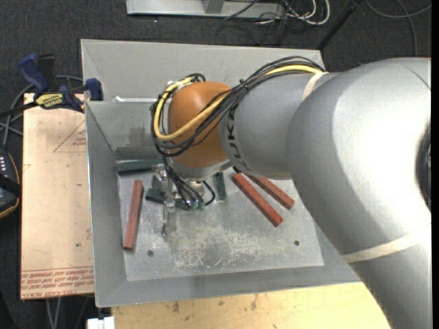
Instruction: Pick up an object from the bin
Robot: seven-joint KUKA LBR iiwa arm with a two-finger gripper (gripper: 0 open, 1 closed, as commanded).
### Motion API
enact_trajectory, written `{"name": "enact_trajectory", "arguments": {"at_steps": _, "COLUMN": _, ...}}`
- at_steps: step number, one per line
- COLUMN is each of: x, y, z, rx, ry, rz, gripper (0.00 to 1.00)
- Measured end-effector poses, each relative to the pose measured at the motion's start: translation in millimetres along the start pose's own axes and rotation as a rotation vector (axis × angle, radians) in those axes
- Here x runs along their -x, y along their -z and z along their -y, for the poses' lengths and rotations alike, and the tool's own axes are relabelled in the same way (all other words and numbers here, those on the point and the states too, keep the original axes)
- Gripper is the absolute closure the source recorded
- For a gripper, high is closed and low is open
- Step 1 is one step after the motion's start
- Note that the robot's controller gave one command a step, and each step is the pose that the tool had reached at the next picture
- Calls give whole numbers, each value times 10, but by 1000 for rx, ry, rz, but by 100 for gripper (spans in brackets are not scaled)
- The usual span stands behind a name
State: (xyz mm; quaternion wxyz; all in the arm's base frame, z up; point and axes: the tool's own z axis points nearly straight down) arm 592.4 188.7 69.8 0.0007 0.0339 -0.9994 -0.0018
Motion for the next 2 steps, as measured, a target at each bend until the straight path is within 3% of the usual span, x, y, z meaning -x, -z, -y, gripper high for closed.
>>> {"name": "enact_trajectory", "arguments": {"at_steps": 1, "x": 22, "y": 10, "z": 41, "rx": -1, "ry": -7, "rz": 4, "gripper": 100}}
{"name": "enact_trajectory", "arguments": {"at_steps": 2, "x": -104, "y": 1669, "z": -31, "rx": 0, "ry": -6, "rz": 13, "gripper": 100}}
